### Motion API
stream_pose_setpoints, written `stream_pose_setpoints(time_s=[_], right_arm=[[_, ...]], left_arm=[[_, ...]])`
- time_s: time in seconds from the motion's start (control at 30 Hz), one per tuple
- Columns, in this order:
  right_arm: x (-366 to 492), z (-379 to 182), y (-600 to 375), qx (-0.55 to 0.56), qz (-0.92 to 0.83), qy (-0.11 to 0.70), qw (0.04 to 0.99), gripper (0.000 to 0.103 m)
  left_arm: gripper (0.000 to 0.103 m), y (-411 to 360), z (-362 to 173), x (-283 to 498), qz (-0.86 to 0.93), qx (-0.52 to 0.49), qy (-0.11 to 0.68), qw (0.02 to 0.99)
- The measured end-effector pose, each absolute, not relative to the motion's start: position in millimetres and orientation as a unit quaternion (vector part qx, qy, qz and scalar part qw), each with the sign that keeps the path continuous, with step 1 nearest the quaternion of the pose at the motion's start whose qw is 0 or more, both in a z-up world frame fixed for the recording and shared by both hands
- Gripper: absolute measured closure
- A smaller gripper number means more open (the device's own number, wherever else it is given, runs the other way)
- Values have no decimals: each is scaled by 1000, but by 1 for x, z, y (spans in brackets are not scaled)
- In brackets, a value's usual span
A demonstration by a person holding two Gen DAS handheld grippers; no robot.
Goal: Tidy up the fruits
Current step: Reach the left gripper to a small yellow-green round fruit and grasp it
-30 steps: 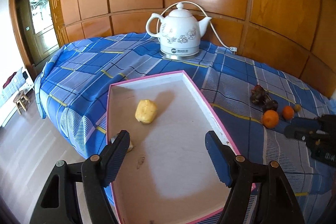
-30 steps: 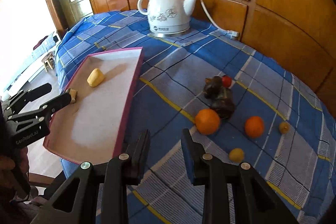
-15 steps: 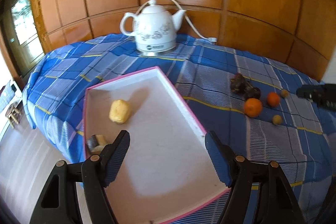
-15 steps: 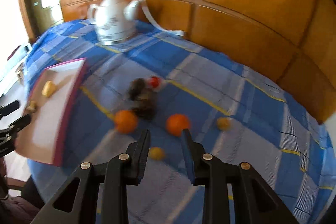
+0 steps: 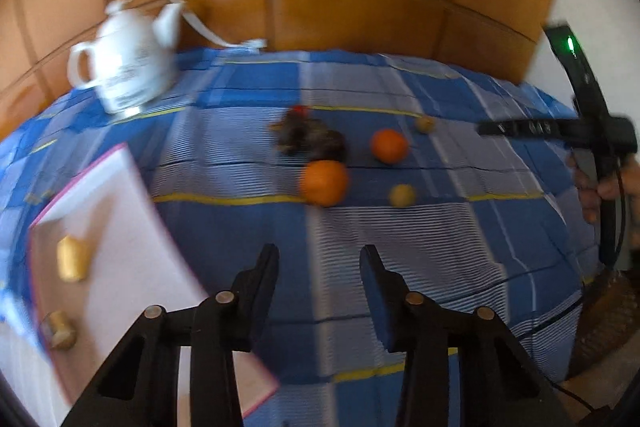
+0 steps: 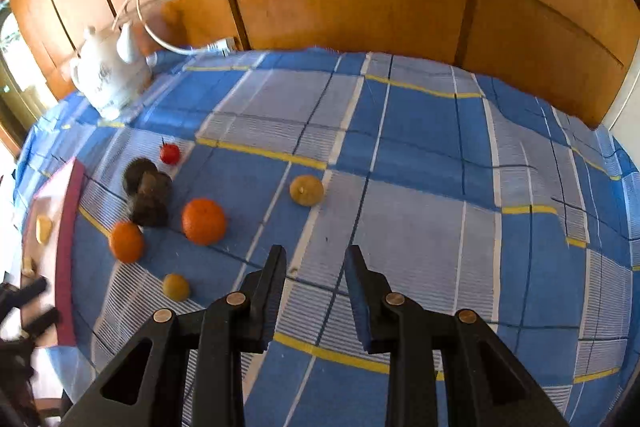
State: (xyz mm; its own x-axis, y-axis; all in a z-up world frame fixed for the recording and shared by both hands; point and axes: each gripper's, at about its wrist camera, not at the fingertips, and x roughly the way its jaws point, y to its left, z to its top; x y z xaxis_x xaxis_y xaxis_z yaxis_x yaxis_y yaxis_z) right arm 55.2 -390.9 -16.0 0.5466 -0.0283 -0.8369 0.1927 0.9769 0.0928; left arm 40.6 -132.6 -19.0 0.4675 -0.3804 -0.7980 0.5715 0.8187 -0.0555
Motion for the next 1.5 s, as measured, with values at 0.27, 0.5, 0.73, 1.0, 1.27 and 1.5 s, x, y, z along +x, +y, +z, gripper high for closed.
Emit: stream_pose_setpoints(time_s=[0.27, 0.5, 0.73, 1.0, 1.27, 1.5], right_arm=[[56, -11, -397, 129, -52, 470, 871, 73], [57, -8, -406, 160, -47, 464, 870, 73], [57, -8, -410, 167, -58, 461, 870, 73], [60, -21, -407, 154, -62, 487, 857, 73], [64, -33, -388, 119, -42, 508, 852, 73], [66, -38, -370, 121, -1, 514, 849, 73]], left_arm=[[60, -213, -46, 58, -330, 149, 455, 813], [61, -244, -69, 83, -324, 156, 474, 804], [78, -240, -81, 82, -321, 141, 474, 808], [78, -189, -80, 54, -310, 107, 475, 817], [78, -176, -85, 42, -304, 112, 450, 832], [78, -176, -88, 39, -306, 113, 435, 839]])
